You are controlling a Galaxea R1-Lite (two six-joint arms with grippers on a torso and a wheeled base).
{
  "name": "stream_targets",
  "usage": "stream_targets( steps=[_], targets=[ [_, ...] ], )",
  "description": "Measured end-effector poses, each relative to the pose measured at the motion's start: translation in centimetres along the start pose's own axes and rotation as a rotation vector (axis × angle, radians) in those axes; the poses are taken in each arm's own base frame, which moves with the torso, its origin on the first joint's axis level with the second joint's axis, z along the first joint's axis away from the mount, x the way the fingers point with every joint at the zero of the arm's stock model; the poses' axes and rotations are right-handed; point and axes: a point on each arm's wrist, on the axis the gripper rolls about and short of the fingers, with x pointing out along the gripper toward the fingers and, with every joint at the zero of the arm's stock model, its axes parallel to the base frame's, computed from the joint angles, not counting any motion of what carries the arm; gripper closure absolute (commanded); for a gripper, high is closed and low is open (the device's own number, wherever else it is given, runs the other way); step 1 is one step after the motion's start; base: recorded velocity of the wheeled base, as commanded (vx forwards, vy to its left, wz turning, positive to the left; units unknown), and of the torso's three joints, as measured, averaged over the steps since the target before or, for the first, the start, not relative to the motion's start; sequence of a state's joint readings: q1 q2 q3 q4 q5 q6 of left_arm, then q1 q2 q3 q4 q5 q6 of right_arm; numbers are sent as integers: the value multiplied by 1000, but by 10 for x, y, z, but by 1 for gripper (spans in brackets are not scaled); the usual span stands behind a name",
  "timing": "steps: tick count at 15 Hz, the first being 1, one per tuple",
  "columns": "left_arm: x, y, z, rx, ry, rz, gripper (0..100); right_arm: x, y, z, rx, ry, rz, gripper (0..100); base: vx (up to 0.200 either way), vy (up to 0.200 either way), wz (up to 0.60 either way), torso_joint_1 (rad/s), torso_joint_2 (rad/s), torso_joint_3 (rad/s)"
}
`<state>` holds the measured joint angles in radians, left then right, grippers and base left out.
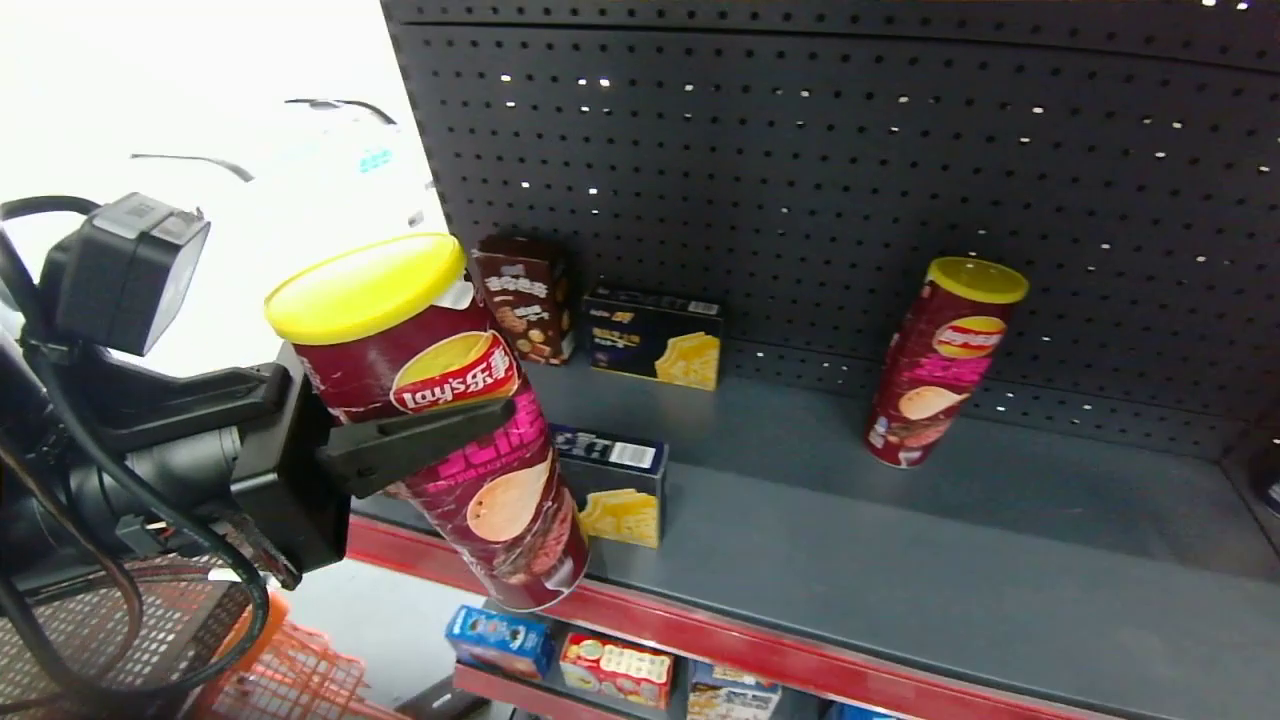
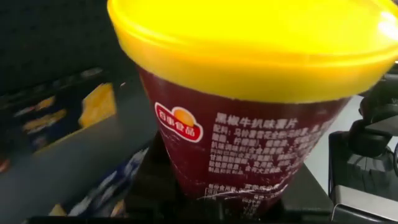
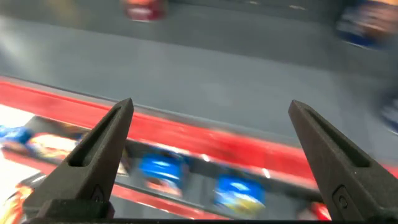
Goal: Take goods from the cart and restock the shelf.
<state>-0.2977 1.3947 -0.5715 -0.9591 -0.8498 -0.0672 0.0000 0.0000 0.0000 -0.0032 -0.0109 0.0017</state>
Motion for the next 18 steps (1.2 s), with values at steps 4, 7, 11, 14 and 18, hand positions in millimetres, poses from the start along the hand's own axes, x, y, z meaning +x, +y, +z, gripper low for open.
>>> stream_targets(
  steps=[4,7,11,14,18],
  targets=[
    [0,0,0,1,-1,0,100,0,0,0,0,0,0,0,0,0,-450,3,-1,2],
    [-1,-1,1,-2,-3,3,100,0,0,0,1,-1,0,0,0,0,0,0,0,0],
    [-4,-2,1,-2,-4,12,100,0,0,0,1,-1,0,0,0,0,0,0,0,0],
    [-5,-2,1,-1,-5,16,100,0,0,0,2,-1,0,0,0,0,0,0,0,0],
    [-6,-3,2,8,-12,17,100,0,0,0,0,-1,0,0,0,0,150,-1,-2,1]
  ],
)
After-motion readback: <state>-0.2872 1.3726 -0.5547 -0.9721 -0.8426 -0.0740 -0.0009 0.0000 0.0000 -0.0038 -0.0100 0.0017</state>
